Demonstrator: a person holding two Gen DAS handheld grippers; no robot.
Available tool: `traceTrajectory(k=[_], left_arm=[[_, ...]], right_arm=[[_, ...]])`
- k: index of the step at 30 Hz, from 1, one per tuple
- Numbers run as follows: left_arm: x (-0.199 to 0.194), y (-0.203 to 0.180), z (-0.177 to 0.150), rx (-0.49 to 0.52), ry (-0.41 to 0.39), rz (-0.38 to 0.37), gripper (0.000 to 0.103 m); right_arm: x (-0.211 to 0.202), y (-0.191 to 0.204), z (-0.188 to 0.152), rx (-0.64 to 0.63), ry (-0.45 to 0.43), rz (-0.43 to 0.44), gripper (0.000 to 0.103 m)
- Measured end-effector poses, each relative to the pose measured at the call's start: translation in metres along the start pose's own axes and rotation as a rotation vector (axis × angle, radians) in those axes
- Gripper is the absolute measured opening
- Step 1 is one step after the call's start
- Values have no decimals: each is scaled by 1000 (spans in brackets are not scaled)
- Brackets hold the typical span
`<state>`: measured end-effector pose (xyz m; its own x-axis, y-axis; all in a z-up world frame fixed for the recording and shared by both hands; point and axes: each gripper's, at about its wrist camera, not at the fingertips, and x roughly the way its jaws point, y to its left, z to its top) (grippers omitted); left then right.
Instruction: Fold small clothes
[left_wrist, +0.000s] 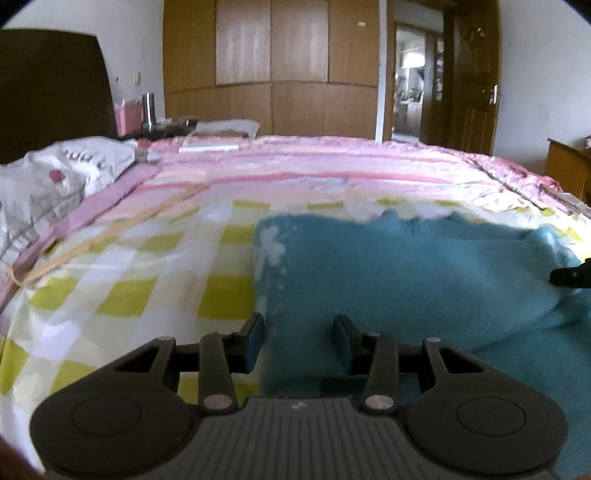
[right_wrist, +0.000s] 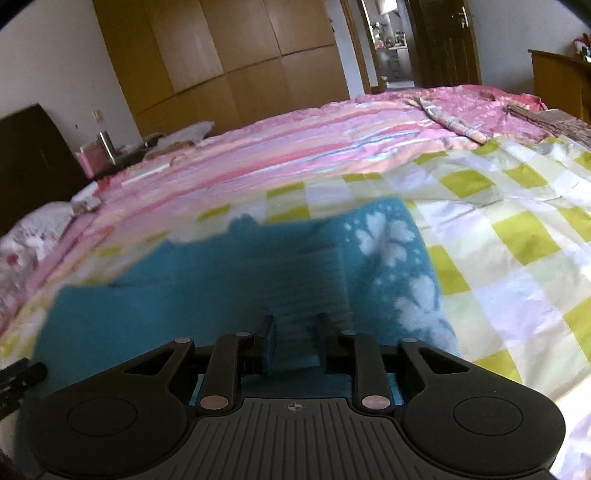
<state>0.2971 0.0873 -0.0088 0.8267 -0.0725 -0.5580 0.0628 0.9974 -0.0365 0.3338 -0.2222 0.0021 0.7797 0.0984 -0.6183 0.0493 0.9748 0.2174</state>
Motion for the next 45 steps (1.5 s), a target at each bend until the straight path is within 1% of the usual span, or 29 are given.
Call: traceTrajectory(k=[3,5,8,10,16,19,23,27,30,35,38,41,45], left_arm=[[-5,-1,2,-15,12,7,47],[-13,-2,3,-14,14,4,47],[-31,-4,-2,3,17,3,47],[-46,-5,-10,2,33,-7,47],[-93,-9,-49,19,92,-33,47],[-115,-10,-67,4,126,-51,47],[-141,-13,-87,9,164,-65,47],[-163,-14,-102,21,183,-50,47],[-175,-14,-109,38,200,-33,47],[-187,-15,-116,61,224,-18,47],[-189,-16,-119,69,237,-12,47],[-191,-15,-120,67,254,-11,48],[-194,-11,-121,41,274,-12,48]], right_arm=[[-9,1,1,-5,9,-1,21],[-20,-2,1,6,2,18,23],[-44,-9,-6,7,5,40,23],[-60,-15,-12,8,21,53,23],[-118,-36,-47,0,77,68,24],[-148,-46,-67,8,93,80,25],[-179,-56,-91,33,111,74,26],[-204,-67,-114,45,125,41,28],[-219,-73,-128,43,134,14,32],[-237,-82,-147,54,174,5,32],[-241,-84,-156,61,191,4,35],[-239,-86,-165,84,229,20,36],[-239,-84,-169,83,233,34,36]])
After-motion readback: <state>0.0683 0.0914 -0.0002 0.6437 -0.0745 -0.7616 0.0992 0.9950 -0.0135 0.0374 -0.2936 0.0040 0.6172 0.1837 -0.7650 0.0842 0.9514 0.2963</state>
